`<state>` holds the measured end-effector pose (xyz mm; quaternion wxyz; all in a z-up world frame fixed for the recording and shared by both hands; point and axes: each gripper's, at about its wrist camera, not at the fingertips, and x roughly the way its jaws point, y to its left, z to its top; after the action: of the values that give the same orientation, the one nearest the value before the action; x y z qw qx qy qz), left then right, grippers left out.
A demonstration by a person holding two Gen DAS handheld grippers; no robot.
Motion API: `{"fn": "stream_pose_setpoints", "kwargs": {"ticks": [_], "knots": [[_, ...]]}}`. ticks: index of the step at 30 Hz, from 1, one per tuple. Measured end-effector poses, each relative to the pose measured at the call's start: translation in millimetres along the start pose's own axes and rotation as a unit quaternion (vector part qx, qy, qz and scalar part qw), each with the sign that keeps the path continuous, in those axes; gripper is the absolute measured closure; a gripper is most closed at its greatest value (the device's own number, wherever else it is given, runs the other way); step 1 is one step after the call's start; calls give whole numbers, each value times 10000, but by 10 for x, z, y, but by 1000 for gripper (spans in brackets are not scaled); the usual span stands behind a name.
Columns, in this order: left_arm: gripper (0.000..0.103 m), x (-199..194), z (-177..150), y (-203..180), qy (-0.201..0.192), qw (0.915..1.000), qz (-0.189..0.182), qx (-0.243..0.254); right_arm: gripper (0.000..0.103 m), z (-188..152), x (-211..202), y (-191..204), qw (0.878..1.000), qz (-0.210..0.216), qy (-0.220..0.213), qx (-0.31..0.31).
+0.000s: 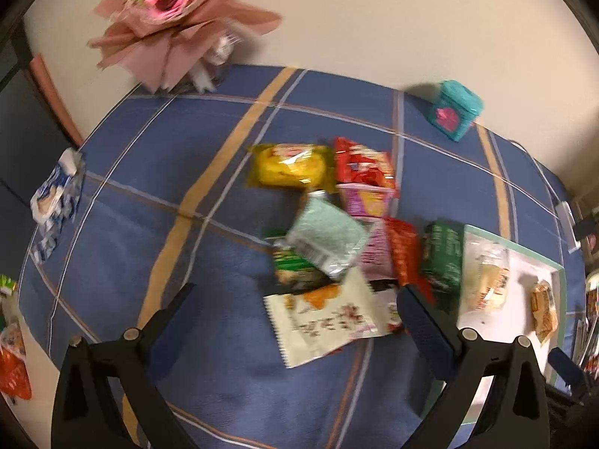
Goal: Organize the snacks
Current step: 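Move both tools back toward the snack pile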
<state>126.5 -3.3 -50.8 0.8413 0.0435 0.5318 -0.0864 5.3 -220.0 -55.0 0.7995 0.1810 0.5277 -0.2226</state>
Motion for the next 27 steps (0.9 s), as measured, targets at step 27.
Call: {"fn": "stream_pose_setpoints", "kwargs": {"ticks": [27], "knots": [[0,663,-20,111,944,9941,-306,-435,0,-8,543,629,9980,-162,291,-532]]}}
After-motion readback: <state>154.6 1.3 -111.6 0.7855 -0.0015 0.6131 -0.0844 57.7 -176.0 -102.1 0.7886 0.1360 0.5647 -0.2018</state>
